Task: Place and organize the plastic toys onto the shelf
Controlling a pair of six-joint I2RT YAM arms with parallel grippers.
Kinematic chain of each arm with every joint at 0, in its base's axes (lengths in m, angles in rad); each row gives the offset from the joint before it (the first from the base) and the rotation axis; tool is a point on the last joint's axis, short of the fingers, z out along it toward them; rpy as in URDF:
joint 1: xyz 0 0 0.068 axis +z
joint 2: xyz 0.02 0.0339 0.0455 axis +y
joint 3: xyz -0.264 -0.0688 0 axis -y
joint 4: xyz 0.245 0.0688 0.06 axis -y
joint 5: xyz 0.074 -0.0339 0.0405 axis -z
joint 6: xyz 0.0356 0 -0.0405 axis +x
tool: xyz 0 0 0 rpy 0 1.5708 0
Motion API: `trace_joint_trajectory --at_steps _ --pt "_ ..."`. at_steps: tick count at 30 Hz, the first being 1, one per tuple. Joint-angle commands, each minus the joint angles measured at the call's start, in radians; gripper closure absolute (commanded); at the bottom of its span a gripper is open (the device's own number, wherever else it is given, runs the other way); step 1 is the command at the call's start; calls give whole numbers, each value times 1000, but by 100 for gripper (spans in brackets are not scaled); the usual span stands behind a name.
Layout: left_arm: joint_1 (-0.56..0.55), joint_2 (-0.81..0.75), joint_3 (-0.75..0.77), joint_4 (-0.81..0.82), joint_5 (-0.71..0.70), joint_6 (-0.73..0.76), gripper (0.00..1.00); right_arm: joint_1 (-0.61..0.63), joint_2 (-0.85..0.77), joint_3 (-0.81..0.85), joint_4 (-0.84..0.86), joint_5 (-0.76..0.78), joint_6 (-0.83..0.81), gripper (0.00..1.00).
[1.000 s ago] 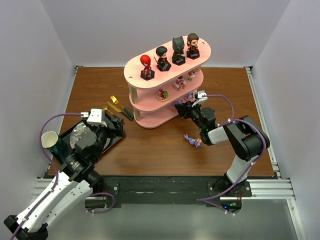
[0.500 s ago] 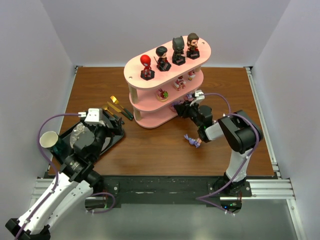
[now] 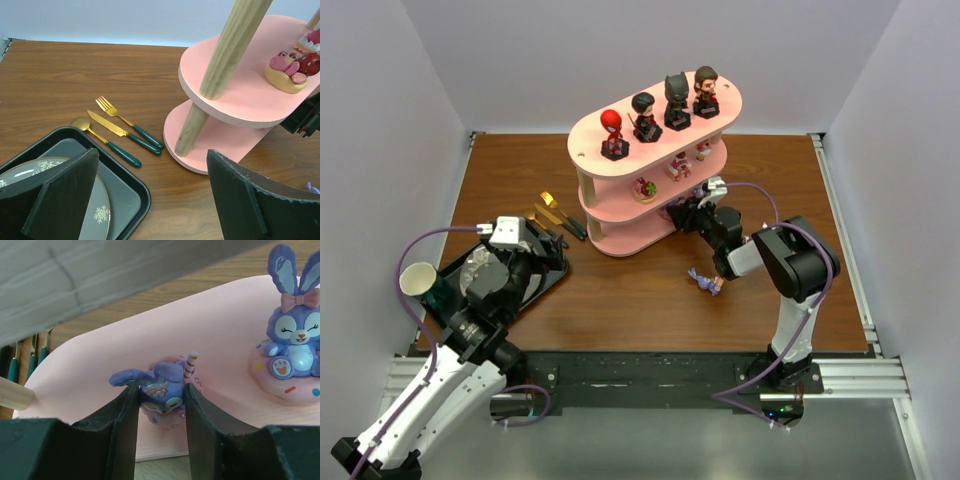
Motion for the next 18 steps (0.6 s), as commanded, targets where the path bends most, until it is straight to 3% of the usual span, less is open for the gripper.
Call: trace_joint_trajectory --at_steps 1,9,18 --pt "11 3 -11 51 12 17 6 -11 0 36 48 -15 -11 84" --pt "17 1 -11 53 20 17 6 -11 -7 36 24 -12 -8 63" --pt "20 -6 -13 53 24 14 6 -10 -21 30 0 -9 -8 53"
